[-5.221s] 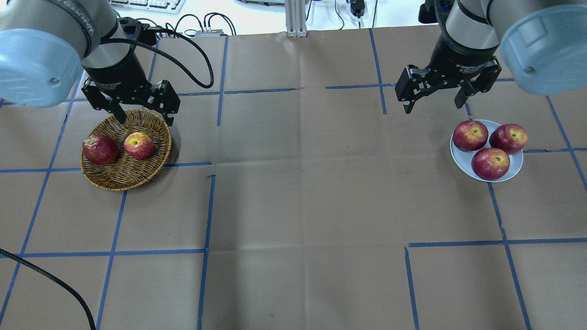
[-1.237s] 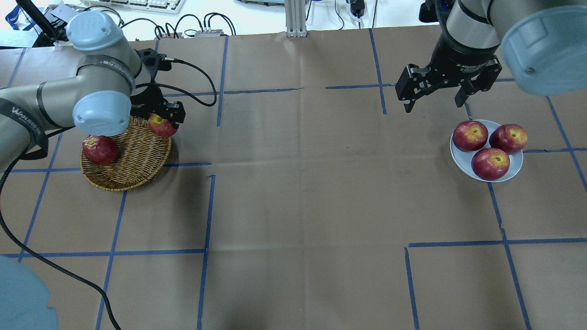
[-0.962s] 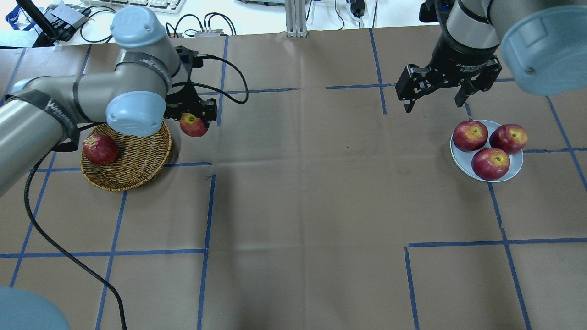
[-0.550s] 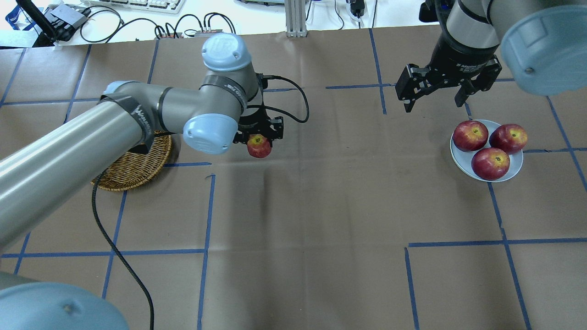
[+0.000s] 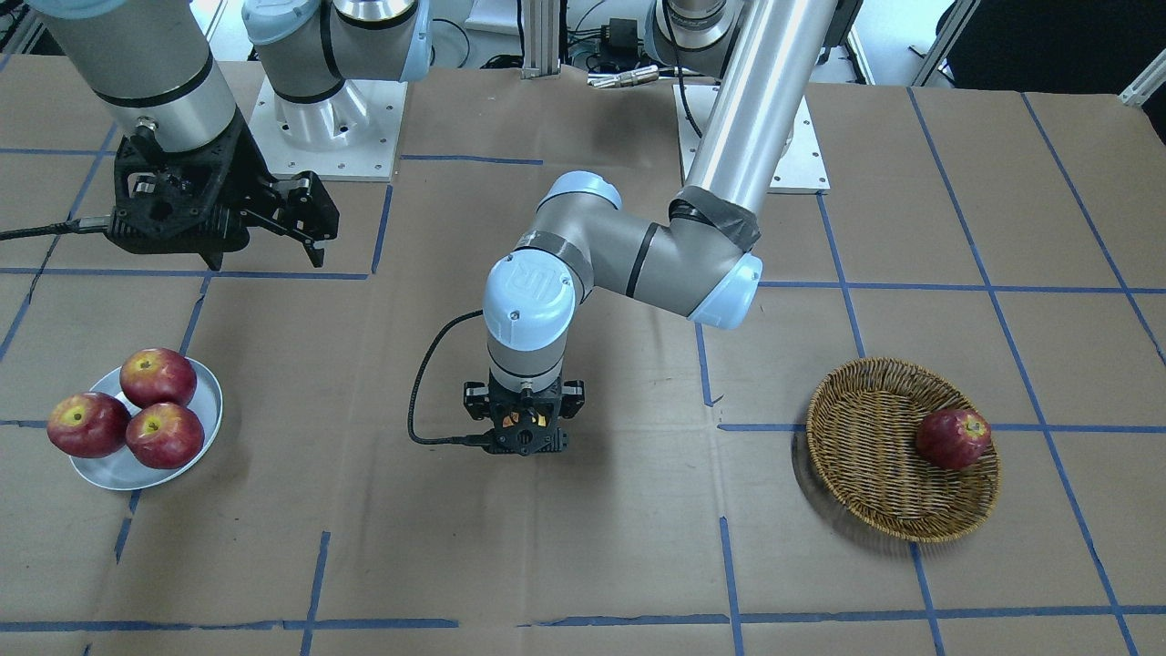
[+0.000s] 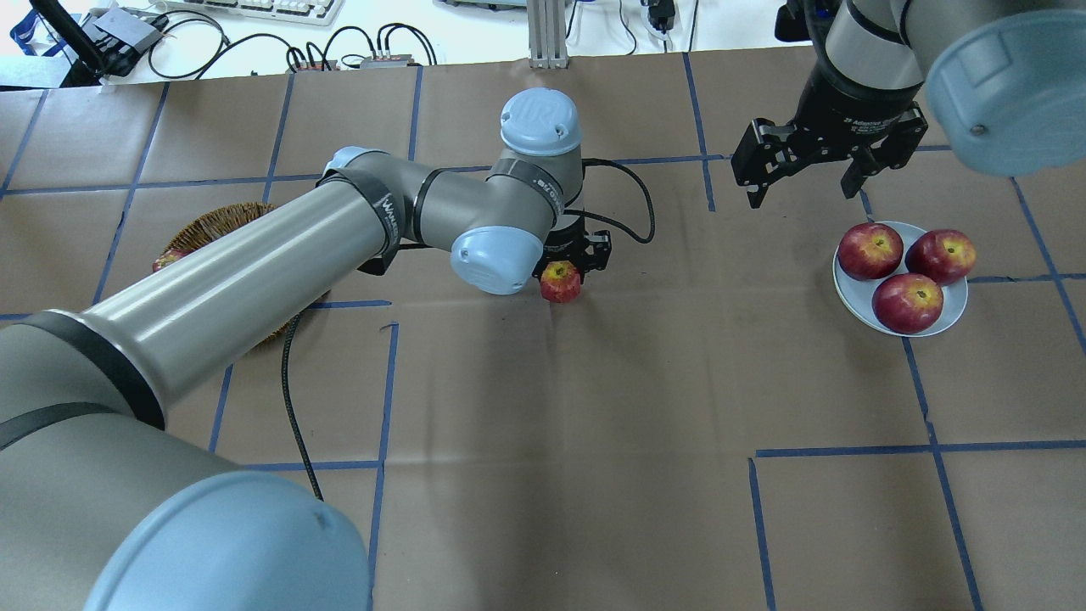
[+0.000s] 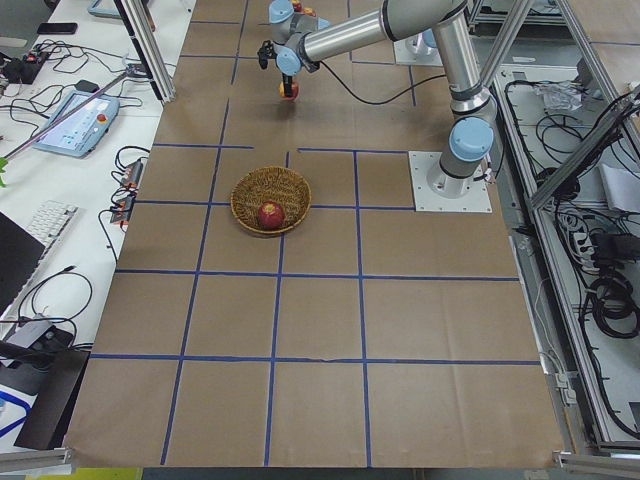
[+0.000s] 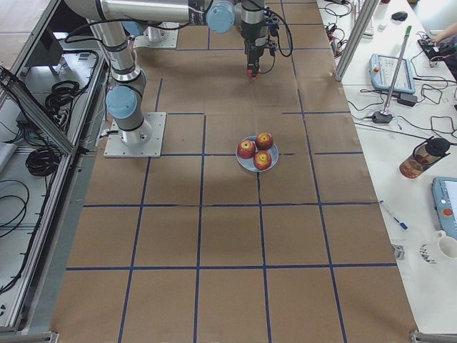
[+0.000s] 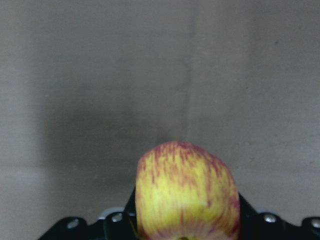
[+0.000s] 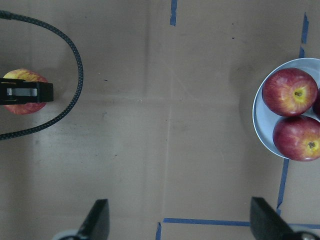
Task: Transfer apple from basket to plate
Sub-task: 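Lift the yellow-red apple and carry it toward the table center with the left gripper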
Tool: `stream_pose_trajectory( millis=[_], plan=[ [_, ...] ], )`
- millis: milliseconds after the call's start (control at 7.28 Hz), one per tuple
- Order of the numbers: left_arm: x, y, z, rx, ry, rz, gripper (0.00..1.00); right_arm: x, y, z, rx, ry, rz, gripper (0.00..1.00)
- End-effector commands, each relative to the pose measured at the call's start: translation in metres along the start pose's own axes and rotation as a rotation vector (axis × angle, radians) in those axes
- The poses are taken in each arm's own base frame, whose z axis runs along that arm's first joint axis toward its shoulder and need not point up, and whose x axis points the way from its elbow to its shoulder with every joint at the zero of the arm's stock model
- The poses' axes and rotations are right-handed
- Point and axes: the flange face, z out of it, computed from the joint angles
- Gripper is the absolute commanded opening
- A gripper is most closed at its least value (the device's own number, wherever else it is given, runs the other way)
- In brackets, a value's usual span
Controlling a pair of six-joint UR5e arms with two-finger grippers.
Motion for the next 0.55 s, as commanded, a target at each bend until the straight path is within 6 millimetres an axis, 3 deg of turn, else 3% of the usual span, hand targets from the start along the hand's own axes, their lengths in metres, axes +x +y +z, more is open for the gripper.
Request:
stream_pose_trajectory(
  millis=[0, 412],
  plan=[
    [0.0059, 0.0014, 0.0044, -0.005, -0.002, 0.009, 0.60, 0.0000, 0.0001, 0.0007, -0.001, 0.000, 0.000, 1.00],
    [-0.0027, 0.0047, 0.0104, -0.021, -0.009, 0.022, 0.60, 0.0001, 0.0005, 0.0000, 0.000, 0.002, -0.001, 1.00]
  ],
)
